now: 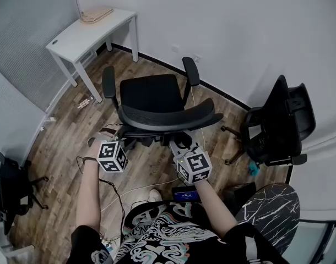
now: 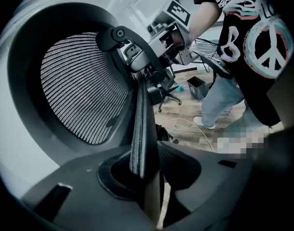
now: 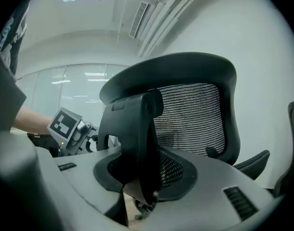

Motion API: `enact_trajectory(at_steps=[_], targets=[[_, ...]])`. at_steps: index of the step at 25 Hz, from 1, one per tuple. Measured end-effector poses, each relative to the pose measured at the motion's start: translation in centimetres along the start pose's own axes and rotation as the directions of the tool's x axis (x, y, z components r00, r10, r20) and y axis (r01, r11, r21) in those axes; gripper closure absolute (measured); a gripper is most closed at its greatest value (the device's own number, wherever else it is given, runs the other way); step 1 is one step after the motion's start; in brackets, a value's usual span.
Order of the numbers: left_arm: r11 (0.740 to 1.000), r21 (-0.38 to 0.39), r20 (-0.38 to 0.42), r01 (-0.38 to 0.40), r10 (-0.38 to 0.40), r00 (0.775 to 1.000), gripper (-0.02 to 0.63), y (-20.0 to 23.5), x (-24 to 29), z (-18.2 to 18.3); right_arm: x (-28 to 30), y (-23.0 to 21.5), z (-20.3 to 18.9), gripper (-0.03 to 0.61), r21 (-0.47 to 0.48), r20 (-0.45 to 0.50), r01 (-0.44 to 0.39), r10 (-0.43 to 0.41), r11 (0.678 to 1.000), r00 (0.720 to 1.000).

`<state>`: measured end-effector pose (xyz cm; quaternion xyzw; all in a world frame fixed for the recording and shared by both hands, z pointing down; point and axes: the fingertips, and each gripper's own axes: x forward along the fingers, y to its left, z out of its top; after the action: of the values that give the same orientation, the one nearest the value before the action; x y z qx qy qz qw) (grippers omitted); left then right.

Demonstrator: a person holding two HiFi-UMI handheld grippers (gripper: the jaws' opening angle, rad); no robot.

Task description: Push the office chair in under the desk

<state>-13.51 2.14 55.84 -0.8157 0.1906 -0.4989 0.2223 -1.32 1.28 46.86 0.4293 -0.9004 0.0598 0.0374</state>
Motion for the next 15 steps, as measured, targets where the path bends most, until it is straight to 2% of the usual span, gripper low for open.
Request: enact_trajectory(at_steps=[15], targets=[[1.0, -0.013, -0.013, -0.015, 0.014, 1.0, 0.471, 1.2, 1.1, 0.6, 0.8, -1.7, 0.2, 0.468, 0.006, -0.009, -0.033, 0.033, 0.999, 0.999]])
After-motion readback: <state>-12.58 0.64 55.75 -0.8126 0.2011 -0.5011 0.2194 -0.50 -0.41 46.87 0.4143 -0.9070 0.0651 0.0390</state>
